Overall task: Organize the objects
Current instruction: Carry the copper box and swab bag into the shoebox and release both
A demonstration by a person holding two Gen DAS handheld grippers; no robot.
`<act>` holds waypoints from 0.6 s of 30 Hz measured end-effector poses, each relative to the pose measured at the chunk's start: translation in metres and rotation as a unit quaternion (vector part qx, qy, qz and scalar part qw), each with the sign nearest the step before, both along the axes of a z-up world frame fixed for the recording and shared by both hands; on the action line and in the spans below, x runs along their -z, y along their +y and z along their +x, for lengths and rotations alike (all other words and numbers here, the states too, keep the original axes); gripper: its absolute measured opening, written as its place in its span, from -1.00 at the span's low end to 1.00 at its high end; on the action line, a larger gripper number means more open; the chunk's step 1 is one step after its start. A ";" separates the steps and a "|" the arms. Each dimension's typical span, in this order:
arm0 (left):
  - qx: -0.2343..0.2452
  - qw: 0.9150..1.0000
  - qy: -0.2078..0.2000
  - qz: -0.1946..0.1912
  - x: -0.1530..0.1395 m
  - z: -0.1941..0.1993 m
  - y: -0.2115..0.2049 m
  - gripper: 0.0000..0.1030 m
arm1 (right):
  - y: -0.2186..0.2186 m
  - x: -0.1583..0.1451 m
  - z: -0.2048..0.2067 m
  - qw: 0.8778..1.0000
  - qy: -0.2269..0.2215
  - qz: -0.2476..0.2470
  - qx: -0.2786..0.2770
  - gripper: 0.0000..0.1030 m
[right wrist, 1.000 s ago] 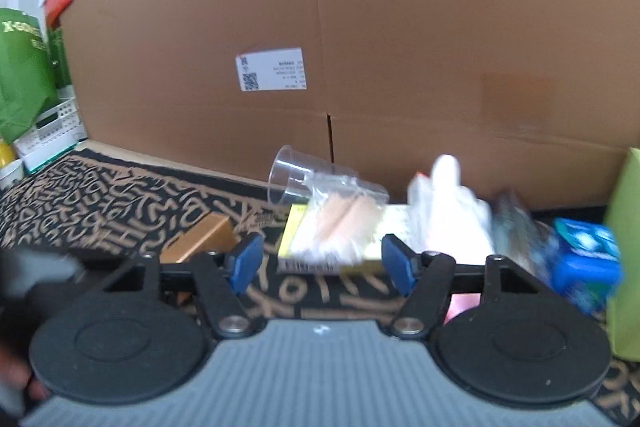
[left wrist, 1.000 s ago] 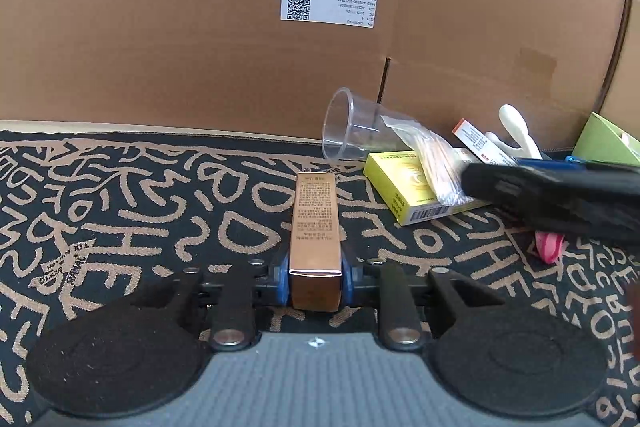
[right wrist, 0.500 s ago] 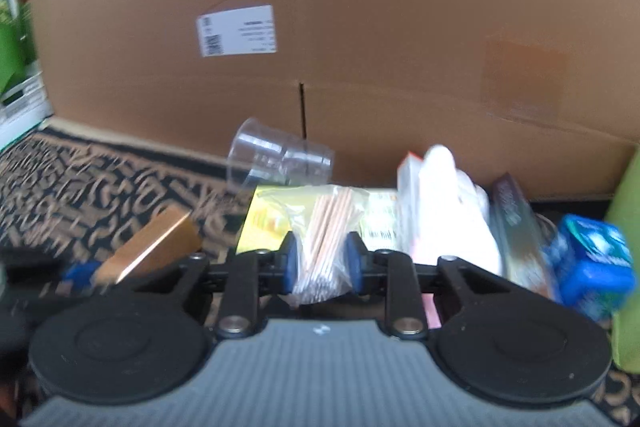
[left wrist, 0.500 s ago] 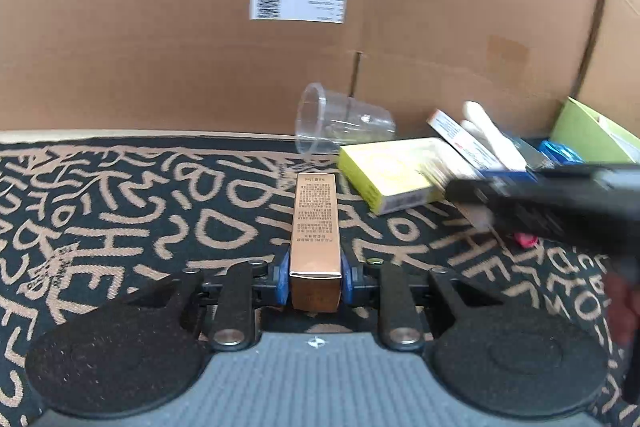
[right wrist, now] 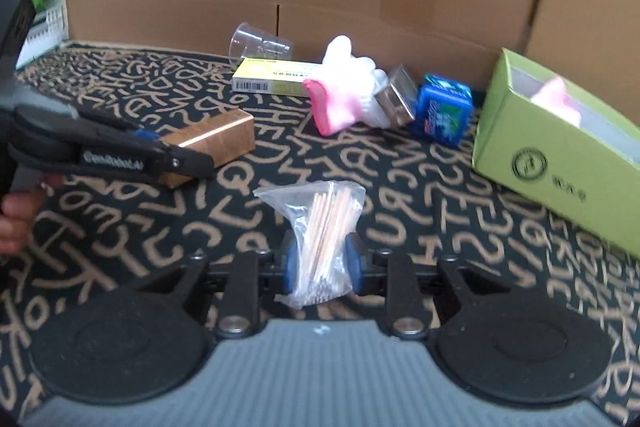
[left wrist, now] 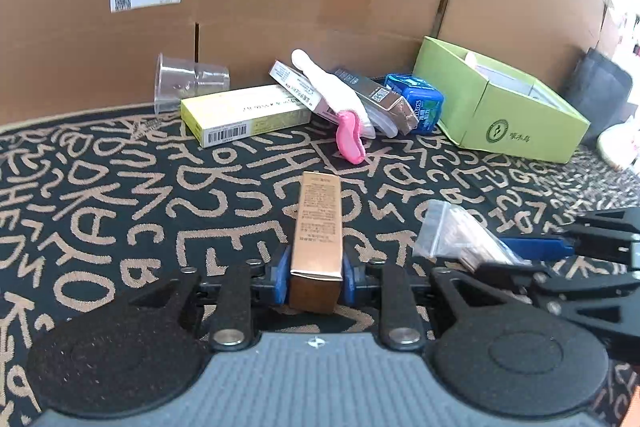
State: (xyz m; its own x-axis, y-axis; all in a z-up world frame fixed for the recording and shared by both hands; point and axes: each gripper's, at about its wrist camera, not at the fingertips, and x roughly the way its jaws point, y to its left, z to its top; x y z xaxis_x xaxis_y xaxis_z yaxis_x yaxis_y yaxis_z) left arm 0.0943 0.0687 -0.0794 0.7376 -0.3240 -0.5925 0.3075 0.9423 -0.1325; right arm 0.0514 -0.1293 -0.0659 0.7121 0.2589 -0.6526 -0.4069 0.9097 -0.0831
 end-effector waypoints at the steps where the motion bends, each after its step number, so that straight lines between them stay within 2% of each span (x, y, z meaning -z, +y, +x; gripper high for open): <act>1: -0.004 1.000 -0.001 0.006 0.000 0.001 -0.002 -0.28 | -0.002 -0.001 -0.002 1.000 0.001 0.008 -0.001 -0.23; 2: -0.007 1.000 -0.001 0.011 -0.001 0.003 -0.004 -0.09 | -0.004 -0.001 -0.003 1.000 0.000 0.016 -0.001 -0.05; 4: -0.012 1.000 -0.006 0.013 -0.002 0.007 -0.006 -0.01 | -0.007 -0.003 -0.002 0.999 -0.003 0.034 -0.001 0.04; 6: -0.011 1.000 -0.004 0.022 -0.003 0.012 -0.008 -0.05 | -0.012 -0.006 -0.004 0.999 -0.003 0.054 -0.002 0.07; 8: -0.003 1.000 0.002 0.023 -0.003 0.015 -0.011 -0.30 | -0.016 -0.006 -0.004 0.998 -0.002 0.068 -0.003 0.10; 14: -0.009 0.999 0.012 0.030 -0.002 0.022 -0.016 -0.30 | -0.018 0.001 0.002 0.998 -0.003 0.058 0.008 0.10; 18: -0.002 0.999 0.012 0.039 -0.001 0.021 -0.020 -0.33 | -0.020 0.003 0.006 0.997 0.004 0.081 0.007 0.10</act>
State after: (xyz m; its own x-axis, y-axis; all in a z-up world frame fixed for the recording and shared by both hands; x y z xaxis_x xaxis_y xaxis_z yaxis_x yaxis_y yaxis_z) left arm 0.1153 0.0491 -0.0782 0.7235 -0.2734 -0.6339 0.3014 0.9512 -0.0663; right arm 0.0579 -0.1493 -0.0694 0.7107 0.3512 -0.6096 -0.3945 0.9164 0.0680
